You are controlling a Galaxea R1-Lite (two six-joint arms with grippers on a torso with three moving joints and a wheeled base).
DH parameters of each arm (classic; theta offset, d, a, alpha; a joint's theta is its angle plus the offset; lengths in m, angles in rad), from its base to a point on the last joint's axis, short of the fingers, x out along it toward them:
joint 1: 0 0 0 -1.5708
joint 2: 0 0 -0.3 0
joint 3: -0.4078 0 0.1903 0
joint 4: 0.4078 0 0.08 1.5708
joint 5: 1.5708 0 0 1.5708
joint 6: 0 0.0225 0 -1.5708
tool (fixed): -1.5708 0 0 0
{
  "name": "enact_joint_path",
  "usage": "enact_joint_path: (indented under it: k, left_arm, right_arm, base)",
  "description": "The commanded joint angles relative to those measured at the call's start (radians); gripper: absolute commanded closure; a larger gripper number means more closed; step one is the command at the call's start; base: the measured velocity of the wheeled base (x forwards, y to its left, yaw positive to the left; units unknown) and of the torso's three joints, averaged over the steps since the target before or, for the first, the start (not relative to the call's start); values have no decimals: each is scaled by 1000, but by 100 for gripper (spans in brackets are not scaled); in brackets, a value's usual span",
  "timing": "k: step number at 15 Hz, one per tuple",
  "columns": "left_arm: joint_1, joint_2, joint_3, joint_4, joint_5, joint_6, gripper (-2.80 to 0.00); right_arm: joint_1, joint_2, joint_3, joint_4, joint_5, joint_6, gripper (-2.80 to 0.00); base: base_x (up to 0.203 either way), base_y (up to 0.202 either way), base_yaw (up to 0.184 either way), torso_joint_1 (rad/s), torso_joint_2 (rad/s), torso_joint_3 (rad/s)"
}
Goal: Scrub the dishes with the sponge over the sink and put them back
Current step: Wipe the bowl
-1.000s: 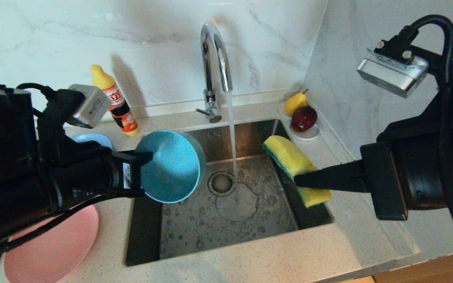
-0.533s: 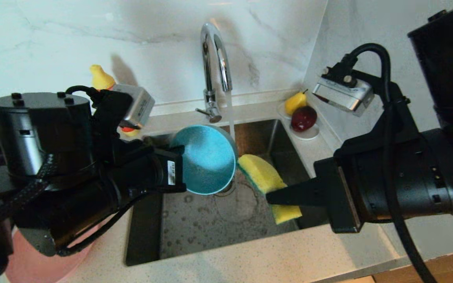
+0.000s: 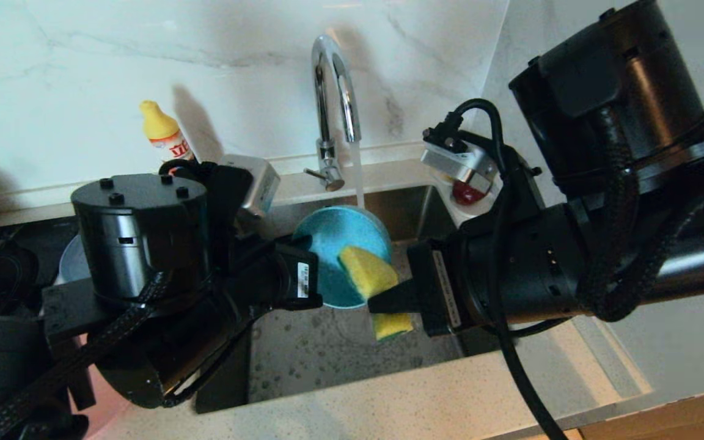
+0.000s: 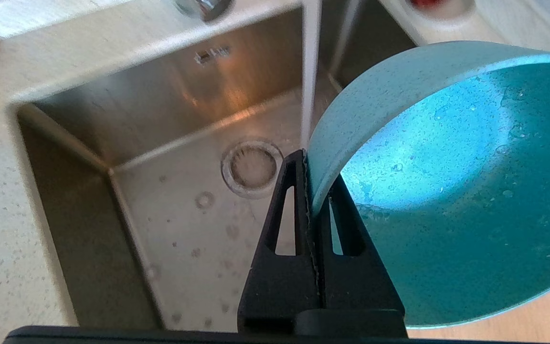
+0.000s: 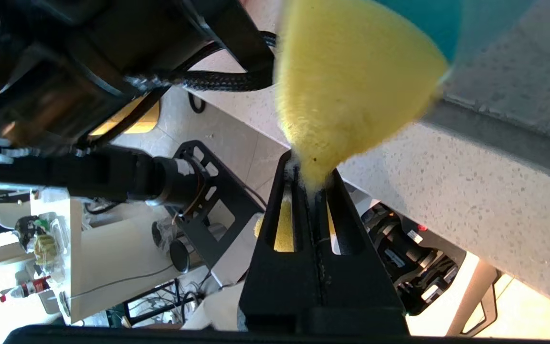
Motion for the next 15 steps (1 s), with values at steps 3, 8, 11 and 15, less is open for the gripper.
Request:
enact_joint_path:
  k: [3, 8, 11, 15]
  left_arm:
    - [-1, 18, 25, -33, 6, -2, 0]
    - [-20, 23, 67, -85, 8, -3, 0]
    - [-24, 24, 82, -105, 10, -2, 0]
    - [-27, 27, 92, -107, 9, -4, 0]
  right_arm:
    - [-42, 42, -26, 4, 3, 4, 0]
    - [-68, 85, -79, 3, 5, 35, 0]
    - [-91, 125, -116, 4, 5, 37, 0]
    - [-92, 144, -156, 4, 5, 37, 0]
  base:
    - [0, 0, 0, 0, 0, 0]
    - [0, 0, 0, 0, 0, 0]
    - [0, 0, 0, 0, 0, 0]
    - [0, 0, 0, 0, 0, 0]
